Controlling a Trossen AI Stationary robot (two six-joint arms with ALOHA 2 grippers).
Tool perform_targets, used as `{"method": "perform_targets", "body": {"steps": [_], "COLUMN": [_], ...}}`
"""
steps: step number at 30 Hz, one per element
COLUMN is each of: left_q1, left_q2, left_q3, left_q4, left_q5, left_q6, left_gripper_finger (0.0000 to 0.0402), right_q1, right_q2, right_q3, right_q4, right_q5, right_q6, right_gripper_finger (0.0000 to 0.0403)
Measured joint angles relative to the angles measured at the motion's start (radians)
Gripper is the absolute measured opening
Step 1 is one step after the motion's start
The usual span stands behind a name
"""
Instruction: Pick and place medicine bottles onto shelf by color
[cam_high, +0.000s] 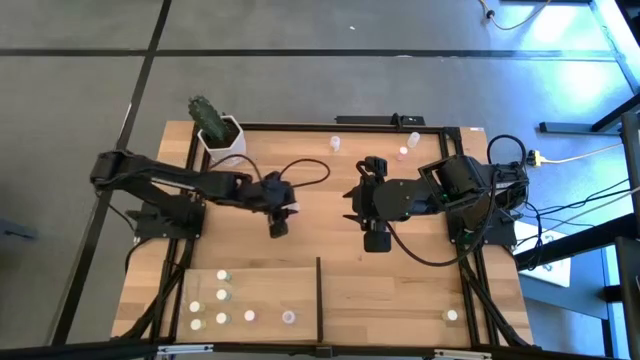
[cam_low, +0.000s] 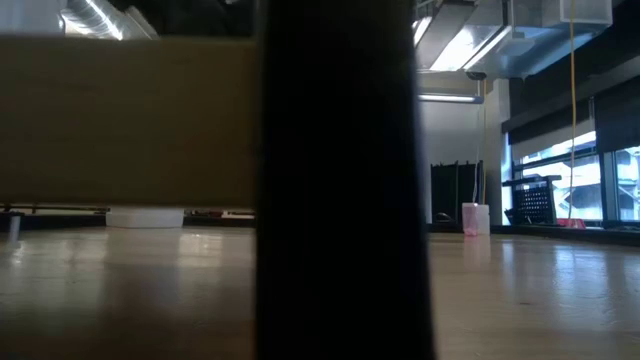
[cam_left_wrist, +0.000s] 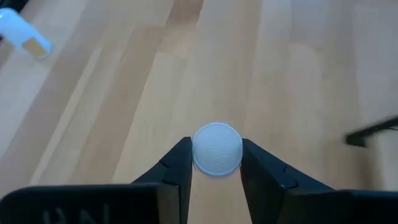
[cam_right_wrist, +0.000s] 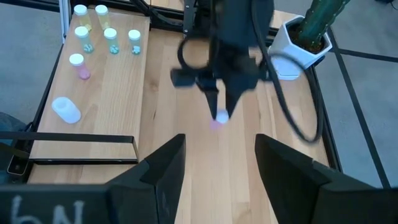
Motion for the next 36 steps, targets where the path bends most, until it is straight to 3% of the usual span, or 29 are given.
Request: {"method": "perform_targets", "body": {"steps": [7,14,24,36], "left_q1": [-0.112,-0.254,-0.497,-0.714], "left_q2": [-0.160,-0.244,-0.279,-0.279], "left_q3": [0.000,0.000,0.000,0.000], "left_q4": [-0.153,-0.230,-0.282,-0.280], "left_q5": [-0.052,-0.096,-0.114,-0.152], "left_q6": [-0.137,-0.262,-0.446,-0.469], "left_gripper_finger": [0.0097,0.0097,0.0097,0.0097], "right_q1": [0.000,0.000,0.000,0.000], "right_q2": [0.000,0.000,0.000,0.000], "right_q3": [0.000,0.000,0.000,0.000], "right_q4": [0.001,0.009,0.016,0.017], "right_q5": [0.000,0.000,-0.002,-0.002], "right_q6": [-0.001,-0.002,-0.002,-0.006], "right_gripper_finger": [0.0195,0.0195,0.0195,0.0195]}}
